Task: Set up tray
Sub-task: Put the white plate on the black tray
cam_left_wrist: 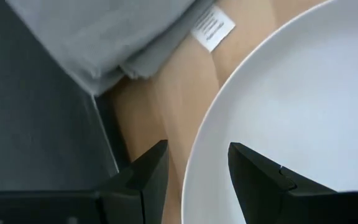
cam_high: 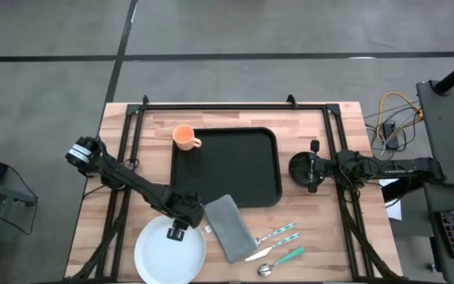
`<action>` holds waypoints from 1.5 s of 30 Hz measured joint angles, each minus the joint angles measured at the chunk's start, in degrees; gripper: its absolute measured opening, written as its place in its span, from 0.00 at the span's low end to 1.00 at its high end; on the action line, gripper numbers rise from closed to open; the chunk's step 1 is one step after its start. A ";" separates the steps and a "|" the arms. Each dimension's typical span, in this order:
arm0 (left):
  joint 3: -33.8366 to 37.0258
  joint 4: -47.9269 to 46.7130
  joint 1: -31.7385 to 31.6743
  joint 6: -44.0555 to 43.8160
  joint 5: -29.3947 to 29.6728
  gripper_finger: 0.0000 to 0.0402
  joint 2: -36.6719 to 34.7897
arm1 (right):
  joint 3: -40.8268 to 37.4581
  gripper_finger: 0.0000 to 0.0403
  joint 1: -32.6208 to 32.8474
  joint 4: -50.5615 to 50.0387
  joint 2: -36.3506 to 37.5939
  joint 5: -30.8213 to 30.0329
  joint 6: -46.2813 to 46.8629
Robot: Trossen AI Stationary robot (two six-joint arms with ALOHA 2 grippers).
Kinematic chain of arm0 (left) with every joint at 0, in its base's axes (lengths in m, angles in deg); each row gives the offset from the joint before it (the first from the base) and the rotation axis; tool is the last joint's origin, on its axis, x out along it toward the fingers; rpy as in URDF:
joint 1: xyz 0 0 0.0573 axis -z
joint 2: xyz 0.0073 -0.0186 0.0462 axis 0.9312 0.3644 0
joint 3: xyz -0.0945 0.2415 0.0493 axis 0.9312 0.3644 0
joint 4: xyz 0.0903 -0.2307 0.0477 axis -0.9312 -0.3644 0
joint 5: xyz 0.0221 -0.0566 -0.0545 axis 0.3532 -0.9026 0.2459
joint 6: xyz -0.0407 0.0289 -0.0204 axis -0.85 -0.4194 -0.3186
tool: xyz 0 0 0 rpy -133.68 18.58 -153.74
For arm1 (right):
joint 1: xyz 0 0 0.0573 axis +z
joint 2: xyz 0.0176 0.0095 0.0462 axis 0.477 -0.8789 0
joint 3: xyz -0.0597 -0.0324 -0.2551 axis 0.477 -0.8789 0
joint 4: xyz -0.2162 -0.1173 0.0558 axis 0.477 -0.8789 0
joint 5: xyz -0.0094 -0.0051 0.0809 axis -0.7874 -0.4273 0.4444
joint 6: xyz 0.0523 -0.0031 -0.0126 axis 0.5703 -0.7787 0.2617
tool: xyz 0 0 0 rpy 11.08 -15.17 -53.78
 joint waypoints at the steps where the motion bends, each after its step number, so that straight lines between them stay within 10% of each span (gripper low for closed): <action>1: -0.49 0.08 0.00 0.58 -0.01 0.37 0.45 | 0.02 0.30 0.00 -0.02 0.01 0.02 0.00; 23: -2.25 4.02 0.00 5.82 -0.34 0.35 5.70 | 0.00 0.30 -0.02 0.00 0.01 0.02 0.00; 33: -2.23 3.89 -0.02 6.23 -3.32 0.04 5.83 | 0.00 0.31 -0.02 -0.02 0.02 0.02 0.00; 45: -2.23 5.19 -0.02 6.26 -5.63 0.00 5.83 | 0.01 0.31 -0.02 -0.02 0.00 0.02 0.00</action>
